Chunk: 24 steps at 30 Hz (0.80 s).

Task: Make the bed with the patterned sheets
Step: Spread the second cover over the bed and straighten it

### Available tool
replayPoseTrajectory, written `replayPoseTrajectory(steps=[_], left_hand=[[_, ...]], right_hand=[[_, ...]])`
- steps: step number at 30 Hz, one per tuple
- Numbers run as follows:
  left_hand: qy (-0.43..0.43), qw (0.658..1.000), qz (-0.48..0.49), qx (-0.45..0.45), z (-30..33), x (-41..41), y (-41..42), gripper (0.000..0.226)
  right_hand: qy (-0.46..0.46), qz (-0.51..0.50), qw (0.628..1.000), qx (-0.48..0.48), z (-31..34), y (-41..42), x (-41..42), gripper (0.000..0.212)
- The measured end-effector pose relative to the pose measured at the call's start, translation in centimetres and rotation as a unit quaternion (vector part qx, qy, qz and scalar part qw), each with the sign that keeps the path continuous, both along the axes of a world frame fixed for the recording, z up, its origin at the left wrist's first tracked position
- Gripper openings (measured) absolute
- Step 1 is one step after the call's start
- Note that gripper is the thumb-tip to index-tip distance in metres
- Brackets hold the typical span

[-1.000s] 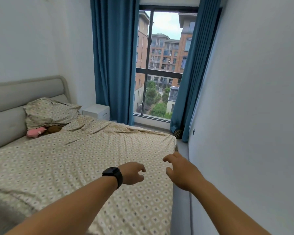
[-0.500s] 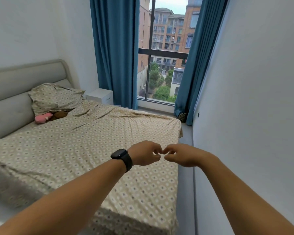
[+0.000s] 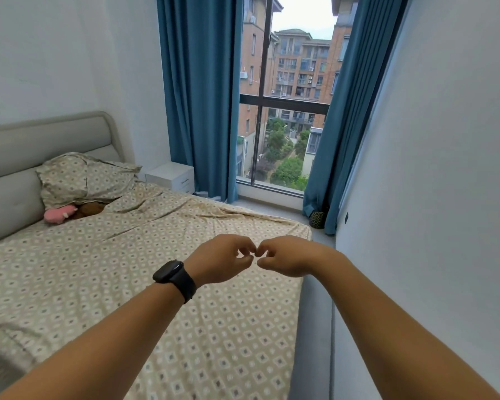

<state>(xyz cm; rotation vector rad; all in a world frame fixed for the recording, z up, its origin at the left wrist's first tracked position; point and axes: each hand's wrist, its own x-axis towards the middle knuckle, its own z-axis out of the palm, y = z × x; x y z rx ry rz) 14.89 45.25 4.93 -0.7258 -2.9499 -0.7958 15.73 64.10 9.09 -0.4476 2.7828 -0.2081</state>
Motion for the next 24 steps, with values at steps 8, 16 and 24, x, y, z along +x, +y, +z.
replayPoseTrajectory(steps=[8,16,24], left_hand=[[-0.008,0.999,0.046,0.027,-0.7,-6.9,0.2,0.021],[-0.008,0.994,0.105,0.012,-1.2,-14.7,0.3,0.024],[-0.036,0.962,0.270,-0.016,-4.7,-21.3,-1.0,0.025]], right_hand=[[0.014,0.043,0.999,-0.024,-0.6,0.0,-8.5,0.036],[0.105,0.013,0.991,-0.079,-3.0,0.6,-18.9,0.028],[0.123,0.088,0.968,-0.201,-6.5,-2.9,-31.9,0.023]])
